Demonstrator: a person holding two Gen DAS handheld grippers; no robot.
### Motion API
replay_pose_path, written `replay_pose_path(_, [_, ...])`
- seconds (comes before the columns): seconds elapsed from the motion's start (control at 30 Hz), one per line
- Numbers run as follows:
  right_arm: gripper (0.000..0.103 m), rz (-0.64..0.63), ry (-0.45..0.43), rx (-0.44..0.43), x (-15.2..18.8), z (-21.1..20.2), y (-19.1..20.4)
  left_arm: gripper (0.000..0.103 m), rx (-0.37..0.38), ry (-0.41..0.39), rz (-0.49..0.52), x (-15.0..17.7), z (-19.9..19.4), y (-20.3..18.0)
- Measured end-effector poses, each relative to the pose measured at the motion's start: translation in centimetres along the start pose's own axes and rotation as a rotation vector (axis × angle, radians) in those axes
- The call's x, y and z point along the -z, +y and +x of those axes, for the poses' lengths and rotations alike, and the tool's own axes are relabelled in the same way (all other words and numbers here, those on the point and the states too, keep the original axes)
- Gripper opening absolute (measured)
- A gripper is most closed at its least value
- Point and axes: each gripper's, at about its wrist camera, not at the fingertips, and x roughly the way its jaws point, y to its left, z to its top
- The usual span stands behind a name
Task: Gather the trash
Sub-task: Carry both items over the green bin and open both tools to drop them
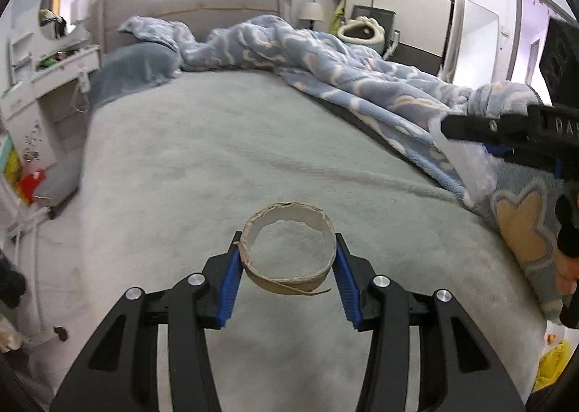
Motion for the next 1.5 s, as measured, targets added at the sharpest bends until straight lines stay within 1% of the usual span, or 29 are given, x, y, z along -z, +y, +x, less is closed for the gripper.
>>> replay_pose_path(0.07, [0.038, -0.021, 0.009, -0.002, 1.2, -0.3, 1.3, 0.050, -0.017, -0.009, -0.006, 0.5, -1.5, 0.6])
replay_pose_path(0.2, [0.038, -0.074, 0.004, -0.005, 2.4, -1.0, 3.7, 0.050, -0.041, -0.010, -0.030, 1.8, -4.1, 1.9])
replay_pose_path(0.3, [0.038, -0.050, -0.017, -0.060, 3.2, -1.4, 4.8, 0.050, -0.048, -0.008, -0.060, 3.0, -5.7, 2.9])
replay_pose_path(0.4, [0.038, -0.054, -0.028, -0.065, 4.2, -1.6, 6.1, 0.050, -0.066, -0.003, -0.075, 4.3, -7.4, 3.8])
replay_pose_path(0.47, [0.038, -0.065, -0.027, -0.059, 4.9, -1.6, 7.1, 0.050, -0.079, 0.006, -0.079, 5.2, -8.3, 4.5])
replay_pose_path(0.63, [0.038, -0.063, -0.013, -0.084, 7.3, -0.8, 9.7, 0.050, -0.101, 0.051, -0.118, 7.9, -9.9, 7.2])
replay_pose_path(0.83, [0.038, -0.073, -0.016, -0.130, 9.1, 0.3, 14.0, 0.051, -0.169, 0.104, -0.175, 12.2, -11.2, 12.2])
replay_pose_path(0.97, [0.038, -0.048, -0.015, -0.191, 10.2, 1.4, 16.6, 0.051, -0.195, 0.141, -0.222, 14.7, -11.7, 14.9])
replay_pose_path(1.1, [0.038, -0.076, 0.017, -0.212, 10.8, 3.3, 19.1, 0.051, -0.217, 0.198, -0.270, 17.3, -11.6, 17.9])
replay_pose_path(1.2, [0.038, -0.095, 0.042, -0.238, 11.1, 5.0, 21.2, 0.051, -0.224, 0.239, -0.293, 18.7, -11.1, 19.4])
replay_pose_path(1.33, [0.038, -0.133, 0.085, -0.250, 11.7, 7.1, 23.6, 0.051, -0.226, 0.302, -0.332, 20.6, -9.9, 21.4])
replay_pose_path(1.5, [0.038, -0.188, 0.162, -0.258, 13.3, 9.9, 27.0, 0.051, -0.205, 0.427, -0.349, 23.9, -7.9, 22.9])
